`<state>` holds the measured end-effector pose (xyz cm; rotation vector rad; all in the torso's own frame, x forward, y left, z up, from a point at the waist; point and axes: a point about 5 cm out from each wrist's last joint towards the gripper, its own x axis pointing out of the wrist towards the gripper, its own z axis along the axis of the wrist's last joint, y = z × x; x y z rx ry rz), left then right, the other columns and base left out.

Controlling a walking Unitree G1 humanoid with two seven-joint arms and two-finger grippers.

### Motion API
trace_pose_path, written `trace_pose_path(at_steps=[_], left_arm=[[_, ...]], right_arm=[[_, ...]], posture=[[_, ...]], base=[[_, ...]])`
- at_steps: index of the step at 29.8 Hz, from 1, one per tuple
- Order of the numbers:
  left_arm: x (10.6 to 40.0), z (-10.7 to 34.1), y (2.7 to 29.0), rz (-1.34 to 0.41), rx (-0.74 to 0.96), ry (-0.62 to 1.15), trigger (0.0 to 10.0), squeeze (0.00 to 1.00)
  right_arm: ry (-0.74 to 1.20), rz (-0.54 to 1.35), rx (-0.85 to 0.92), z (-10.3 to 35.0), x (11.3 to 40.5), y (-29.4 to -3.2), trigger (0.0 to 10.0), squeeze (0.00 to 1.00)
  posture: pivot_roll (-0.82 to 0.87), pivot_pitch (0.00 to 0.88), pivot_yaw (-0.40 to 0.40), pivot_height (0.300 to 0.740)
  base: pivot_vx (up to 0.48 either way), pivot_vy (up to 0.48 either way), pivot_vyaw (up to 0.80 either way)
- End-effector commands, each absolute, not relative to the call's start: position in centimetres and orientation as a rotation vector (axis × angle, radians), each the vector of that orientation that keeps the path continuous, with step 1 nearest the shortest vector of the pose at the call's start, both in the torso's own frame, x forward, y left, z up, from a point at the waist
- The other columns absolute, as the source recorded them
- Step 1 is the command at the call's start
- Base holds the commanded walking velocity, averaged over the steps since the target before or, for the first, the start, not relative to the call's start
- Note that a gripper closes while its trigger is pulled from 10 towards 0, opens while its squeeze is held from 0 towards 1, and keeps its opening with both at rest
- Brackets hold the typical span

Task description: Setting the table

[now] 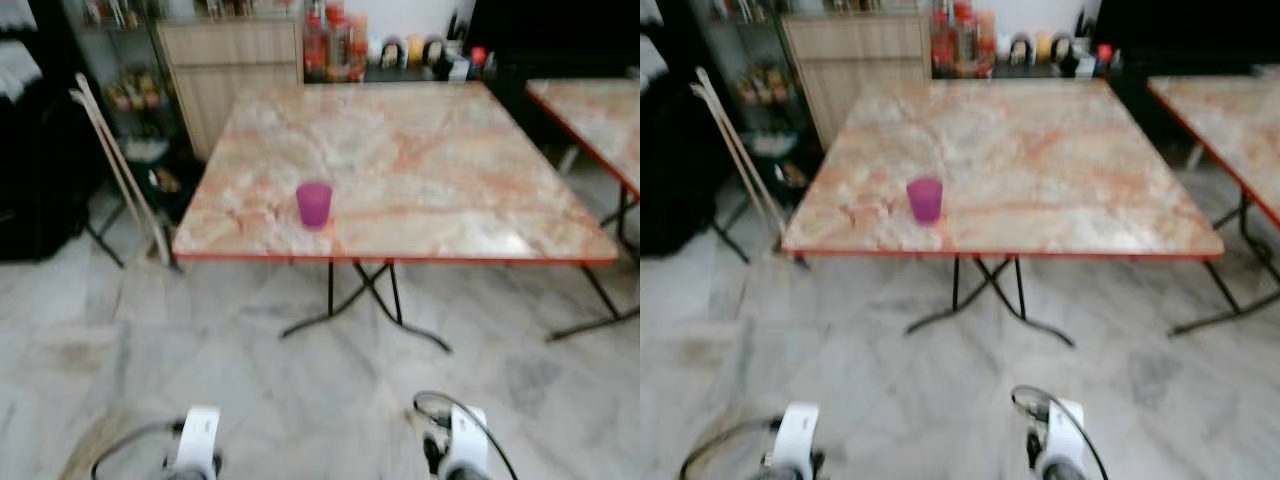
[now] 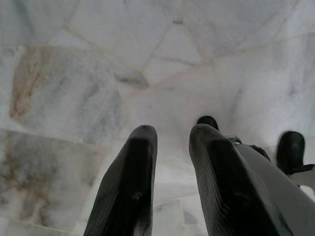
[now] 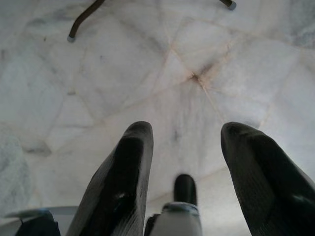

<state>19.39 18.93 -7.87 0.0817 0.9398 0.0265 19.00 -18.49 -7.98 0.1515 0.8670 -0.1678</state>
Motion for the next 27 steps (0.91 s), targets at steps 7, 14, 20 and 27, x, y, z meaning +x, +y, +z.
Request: trace_pose_path(at_steps=[7,14,20,27], left_arm=[[19.53,-7.84,18.71,0.031,0.072,0.941,10.0,0.0],[19.43,-7.89,18.75,0.037,0.072,0.943,10.0,0.0],[19.34,-7.94,18.69,0.036,0.071,0.945,10.0,0.0],[19.28,-7.99,18.55,0.034,0.069,0.946,10.0,0.0]], right_arm=[[0.868,-0.188,0.161,-8.02,18.83,-18.89,10.0,0.0],[0.867,-0.188,0.162,-8.03,18.79,-18.86,10.0,0.0],[0.872,-0.176,0.15,-8.11,18.62,-18.83,10.0,0.0],[0.87,-0.182,0.163,-8.1,18.63,-18.86,10.0,0.0]], posture=[[-0.04,0.0,0.018,0.74],[-0.04,0.0,0.02,0.74],[-0.05,0.0,0.018,0.74],[-0.05,0.0,0.014,0.74]], base=[[0.0,0.0,0.0],[0.0,0.0,0.0],[0.127,0.0,0.0],[0.263,0.0,0.0]])
